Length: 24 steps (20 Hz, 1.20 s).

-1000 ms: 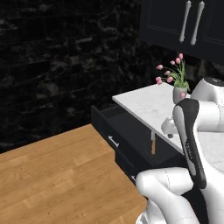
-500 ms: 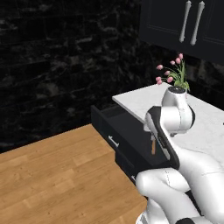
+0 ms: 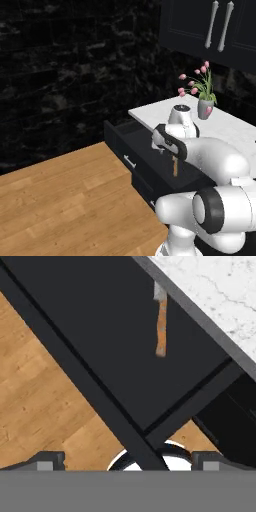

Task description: Pick up the knife from the drawer and place it on the cutting board. Then place the meat from the plate to the cutting board.

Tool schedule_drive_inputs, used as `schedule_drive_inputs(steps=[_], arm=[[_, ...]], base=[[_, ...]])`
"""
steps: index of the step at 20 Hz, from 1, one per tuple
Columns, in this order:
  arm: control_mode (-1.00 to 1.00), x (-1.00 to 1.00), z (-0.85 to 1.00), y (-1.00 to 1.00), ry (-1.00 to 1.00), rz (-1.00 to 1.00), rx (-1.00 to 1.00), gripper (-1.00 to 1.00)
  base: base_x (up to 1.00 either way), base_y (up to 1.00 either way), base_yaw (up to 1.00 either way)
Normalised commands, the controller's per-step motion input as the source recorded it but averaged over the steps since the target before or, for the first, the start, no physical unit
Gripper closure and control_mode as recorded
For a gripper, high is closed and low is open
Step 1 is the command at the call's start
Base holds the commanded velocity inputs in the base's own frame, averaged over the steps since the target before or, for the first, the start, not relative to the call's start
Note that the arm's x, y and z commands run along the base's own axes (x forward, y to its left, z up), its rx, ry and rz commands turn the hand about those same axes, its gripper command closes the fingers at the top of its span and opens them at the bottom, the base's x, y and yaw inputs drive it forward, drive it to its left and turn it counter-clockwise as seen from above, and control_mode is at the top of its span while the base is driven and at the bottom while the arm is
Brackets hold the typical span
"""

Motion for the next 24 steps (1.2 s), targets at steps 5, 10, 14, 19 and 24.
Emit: schedule_drive_inputs(steps=[5,10,14,19,24], arm=[[-1.0,1.0,-0.76,0.0,0.17,0.0,0.19,-1.0],[-1.0,0.47,-0.47,0.08,0.12,-0.05,0.07,-1.0],[-1.0,0.33,-0.42,0.12,0.06,-0.08,0.0,-1.0],[-1.0,0.41,-0.55,0.16,0.05,-0.08,0.0,-1.0],[-1.0,0.3,-0.45,0.06,0.01,-0.07,0.0,-1.0]], base=[[0.0,0.0,0.0],[0.0,0.0,0.0],[0.0,0.0,0.0],[0.0,0.0,0.0],[0.0,0.0,0.0]])
